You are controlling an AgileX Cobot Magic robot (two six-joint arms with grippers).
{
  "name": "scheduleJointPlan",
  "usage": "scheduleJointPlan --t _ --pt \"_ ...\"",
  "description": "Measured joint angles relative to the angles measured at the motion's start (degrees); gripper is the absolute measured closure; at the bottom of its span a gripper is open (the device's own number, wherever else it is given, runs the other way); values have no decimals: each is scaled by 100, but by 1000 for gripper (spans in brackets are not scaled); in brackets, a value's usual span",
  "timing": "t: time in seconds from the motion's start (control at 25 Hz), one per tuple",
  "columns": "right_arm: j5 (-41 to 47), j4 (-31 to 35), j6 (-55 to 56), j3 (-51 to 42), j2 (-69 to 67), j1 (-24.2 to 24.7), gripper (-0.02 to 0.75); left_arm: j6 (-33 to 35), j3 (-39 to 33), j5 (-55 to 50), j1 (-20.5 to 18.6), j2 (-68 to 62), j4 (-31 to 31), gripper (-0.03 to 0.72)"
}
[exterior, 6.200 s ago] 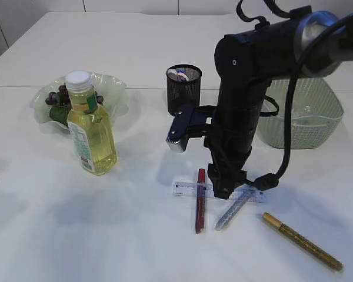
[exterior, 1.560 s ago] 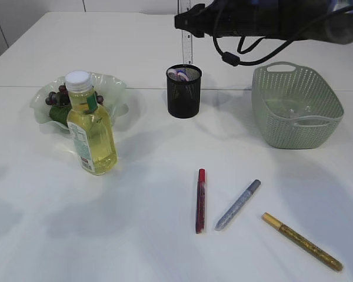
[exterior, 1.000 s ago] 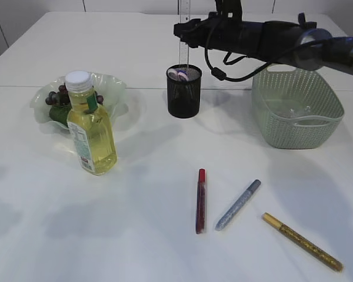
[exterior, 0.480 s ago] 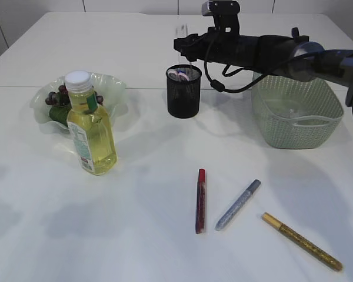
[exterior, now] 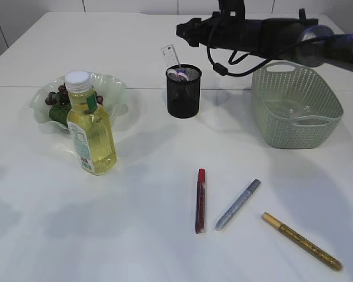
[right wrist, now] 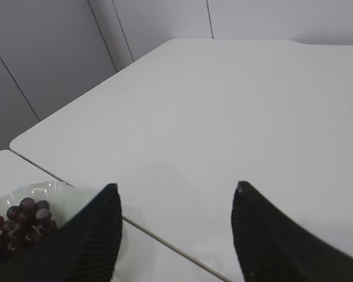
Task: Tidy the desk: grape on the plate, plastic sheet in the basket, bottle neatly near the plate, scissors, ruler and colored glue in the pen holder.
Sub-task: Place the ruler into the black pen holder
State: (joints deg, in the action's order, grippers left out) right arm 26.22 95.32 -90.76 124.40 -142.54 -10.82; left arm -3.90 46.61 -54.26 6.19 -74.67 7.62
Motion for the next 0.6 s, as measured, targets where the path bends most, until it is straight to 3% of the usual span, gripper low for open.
scheduleJointPlan --t 0.08,0.2,0.28,0.4,0.52,0.6 --pt "-26 -890 931 0 263 0 268 0 0 0 0 0 -9 254" --pt "310 -2947 2934 0 769 0 268 0 0 0 0 0 -9 254" --pt "878 -4690 4581 9 1150 0 268 0 0 0 0 0 -9 254" --pt "2170 -6732 6729 49 1595 -21 269 0 0 0 0 0 -9 254" --pt "3378 -7854 7977 49 1823 -21 301 0 0 0 0 0 -9 254" --pt "4060 -8135 8328 49 1863 -21 316 0 0 0 0 0 -14 254"
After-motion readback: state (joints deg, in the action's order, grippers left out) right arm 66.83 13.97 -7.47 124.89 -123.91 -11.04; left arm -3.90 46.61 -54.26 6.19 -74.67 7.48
